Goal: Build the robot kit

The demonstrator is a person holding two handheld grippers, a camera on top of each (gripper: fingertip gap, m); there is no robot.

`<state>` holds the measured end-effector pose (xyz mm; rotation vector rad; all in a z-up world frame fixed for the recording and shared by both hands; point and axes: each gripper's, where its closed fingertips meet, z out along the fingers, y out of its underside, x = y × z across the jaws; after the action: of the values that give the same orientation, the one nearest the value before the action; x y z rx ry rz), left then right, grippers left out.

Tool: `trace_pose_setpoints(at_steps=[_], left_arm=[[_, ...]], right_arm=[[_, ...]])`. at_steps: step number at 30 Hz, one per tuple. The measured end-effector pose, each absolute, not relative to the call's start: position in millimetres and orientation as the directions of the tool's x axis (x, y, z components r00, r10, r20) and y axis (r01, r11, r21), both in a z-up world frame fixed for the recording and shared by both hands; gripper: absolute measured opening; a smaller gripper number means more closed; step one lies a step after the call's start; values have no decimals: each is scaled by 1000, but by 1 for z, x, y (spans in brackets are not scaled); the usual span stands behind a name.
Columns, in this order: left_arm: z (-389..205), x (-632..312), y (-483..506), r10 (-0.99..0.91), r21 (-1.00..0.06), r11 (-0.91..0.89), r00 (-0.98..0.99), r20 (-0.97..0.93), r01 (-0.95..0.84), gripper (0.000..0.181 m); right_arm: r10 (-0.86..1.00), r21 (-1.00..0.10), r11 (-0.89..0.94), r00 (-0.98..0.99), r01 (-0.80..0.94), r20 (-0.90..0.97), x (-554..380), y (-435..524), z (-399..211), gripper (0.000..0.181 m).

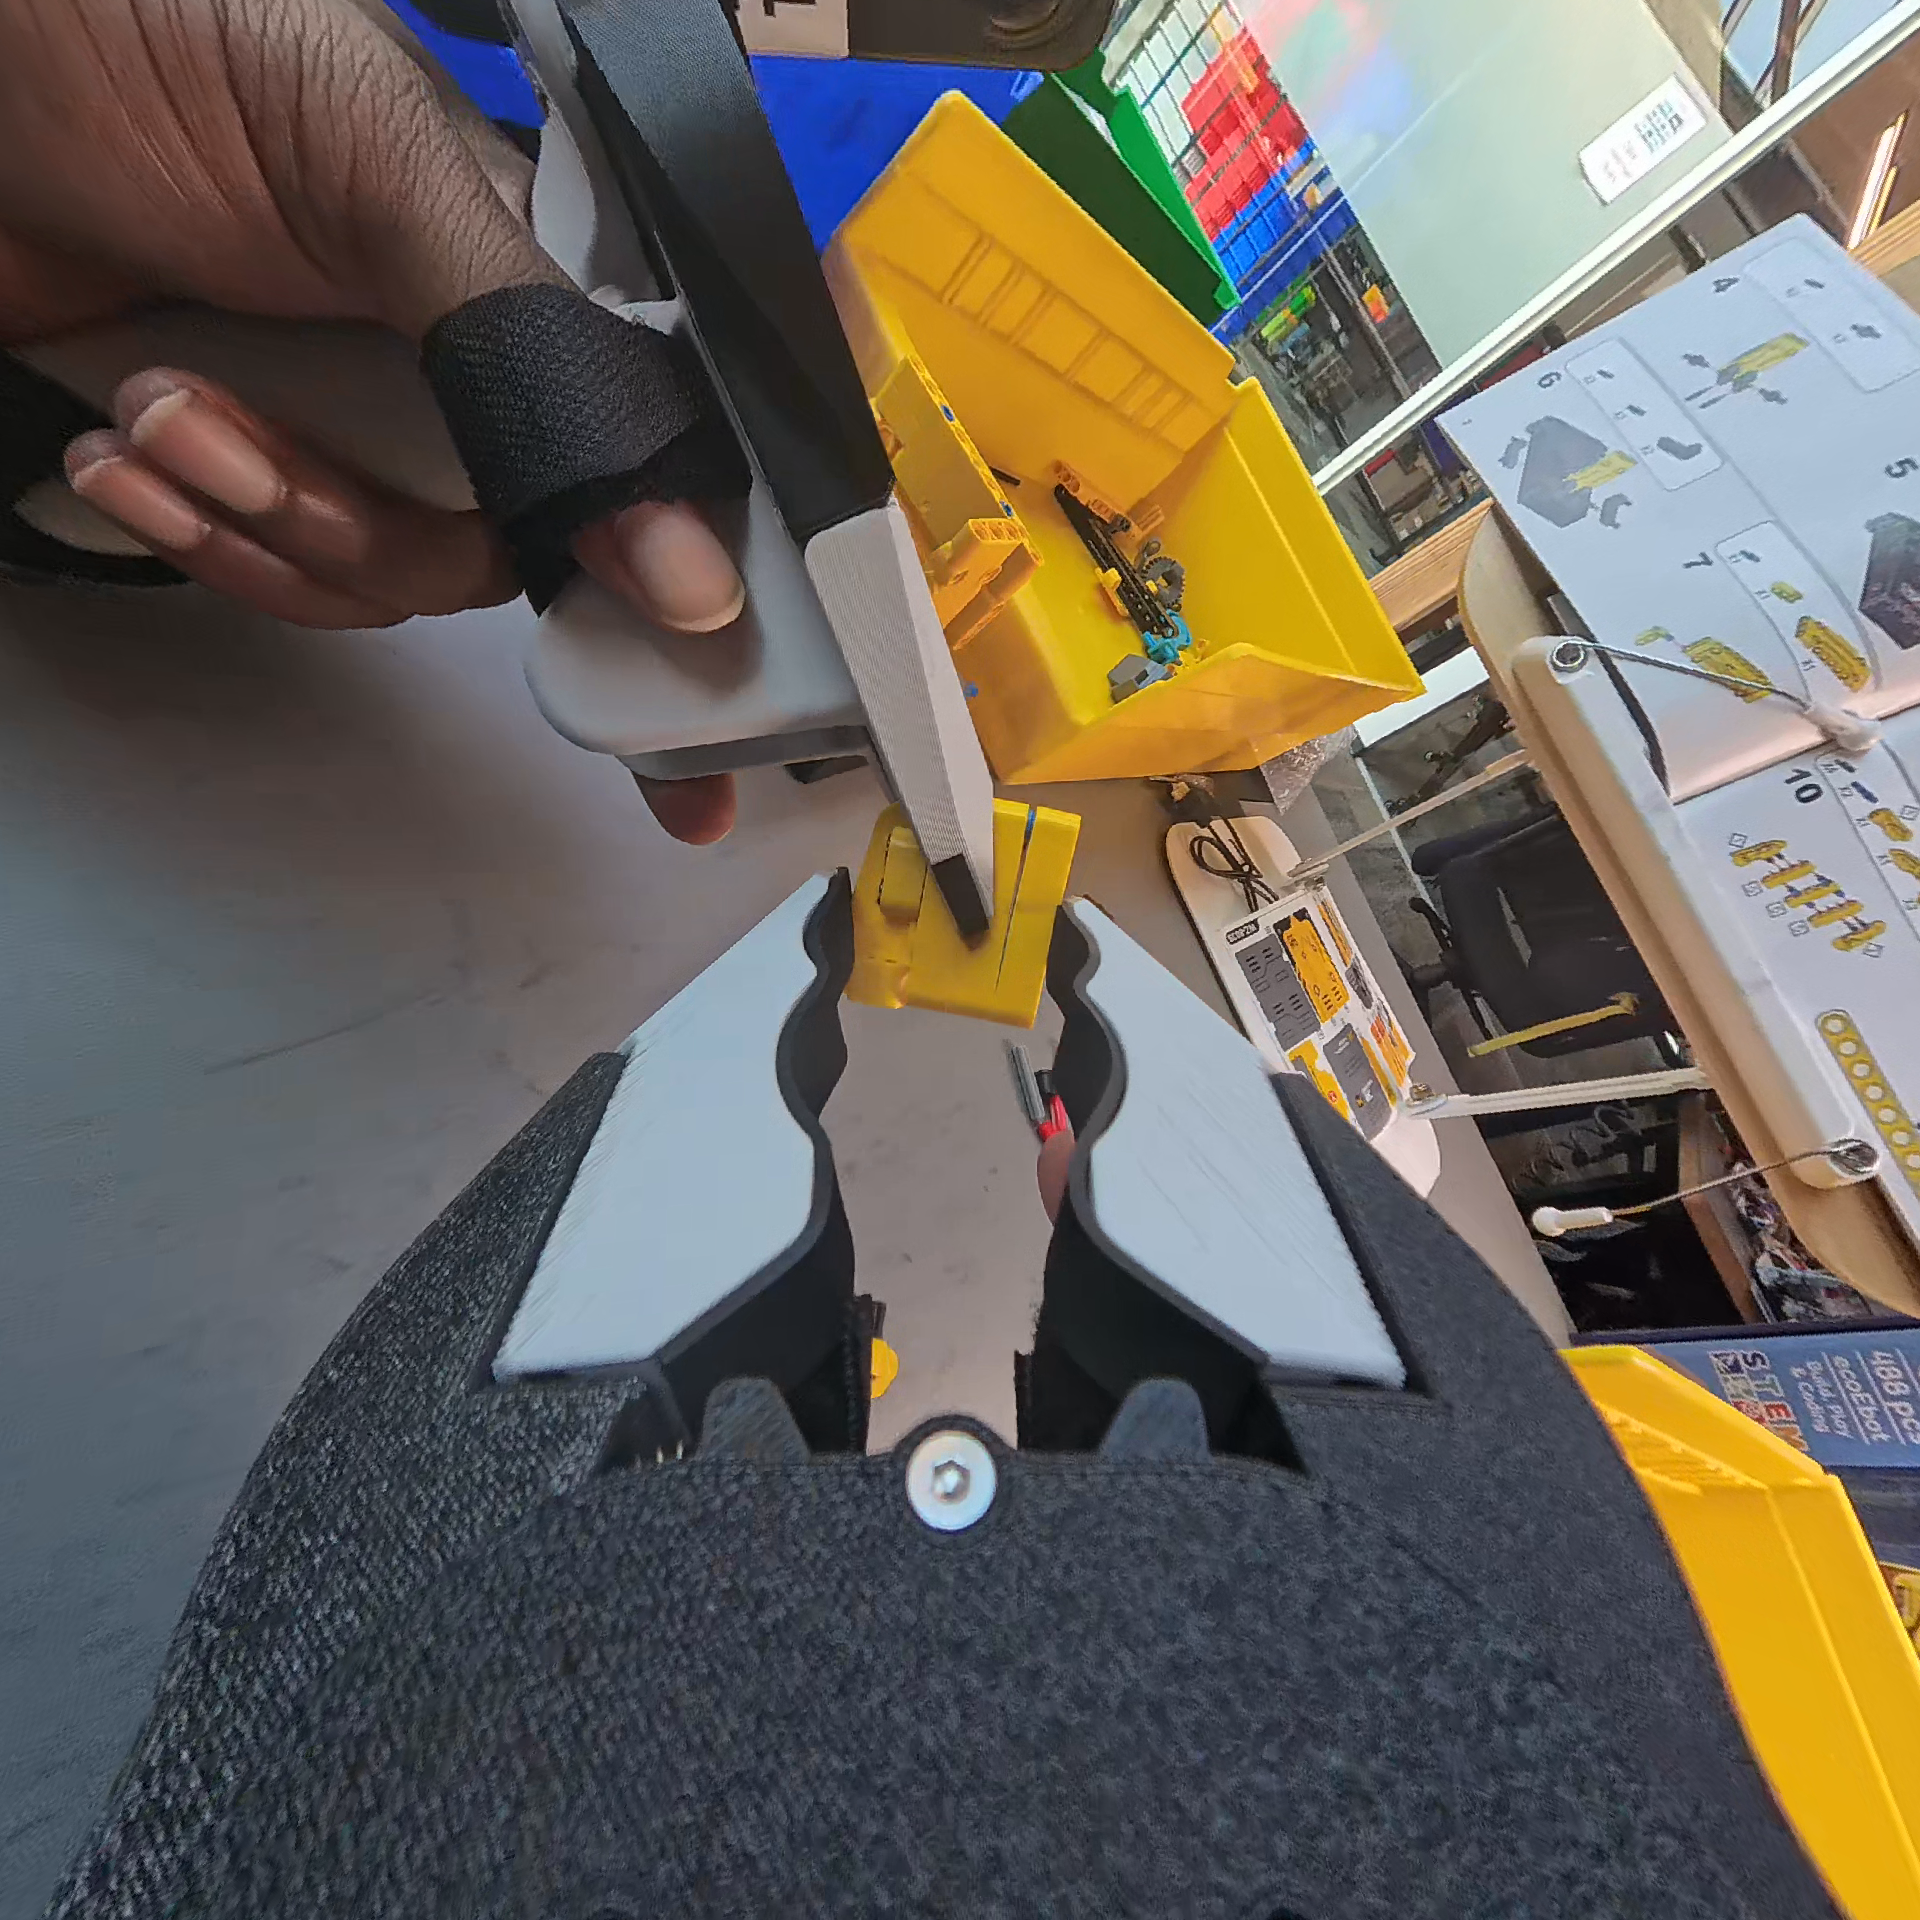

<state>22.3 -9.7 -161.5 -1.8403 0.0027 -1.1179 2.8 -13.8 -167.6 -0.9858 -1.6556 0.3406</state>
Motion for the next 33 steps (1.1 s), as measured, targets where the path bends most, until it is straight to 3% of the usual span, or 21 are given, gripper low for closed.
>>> trace_pose_setpoints(at_steps=[6, 11, 13, 26, 33], left_arm=[[-159, 26, -11, -468, -742, -558, 598, 651, 372, 6], [-162, 32, -14, -475, -736, -578, 588, 654, 352, 6], [-163, 35, -14, -473, -731, -585, 585, 659, 351, 6], [-183, 37, -19, -447, -693, -658, 588, 674, 294, 5], [-170, 34, -17, -479, -716, -626, 572, 666, 310, 6]], right_arm=[[799, -733, 571, -45, 370, 600, 6, -14, -165, 39], [754, -688, 629, -72, 362, 653, 3, -22, -168, 49], [763, -702, 618, -55, 355, 644, 1, -21, -164, 39], [739, -646, 649, -134, 402, 660, 1, -29, -184, 33], [819, -757, 563, -98, 331, 565, 0, -26, -171, 37]])
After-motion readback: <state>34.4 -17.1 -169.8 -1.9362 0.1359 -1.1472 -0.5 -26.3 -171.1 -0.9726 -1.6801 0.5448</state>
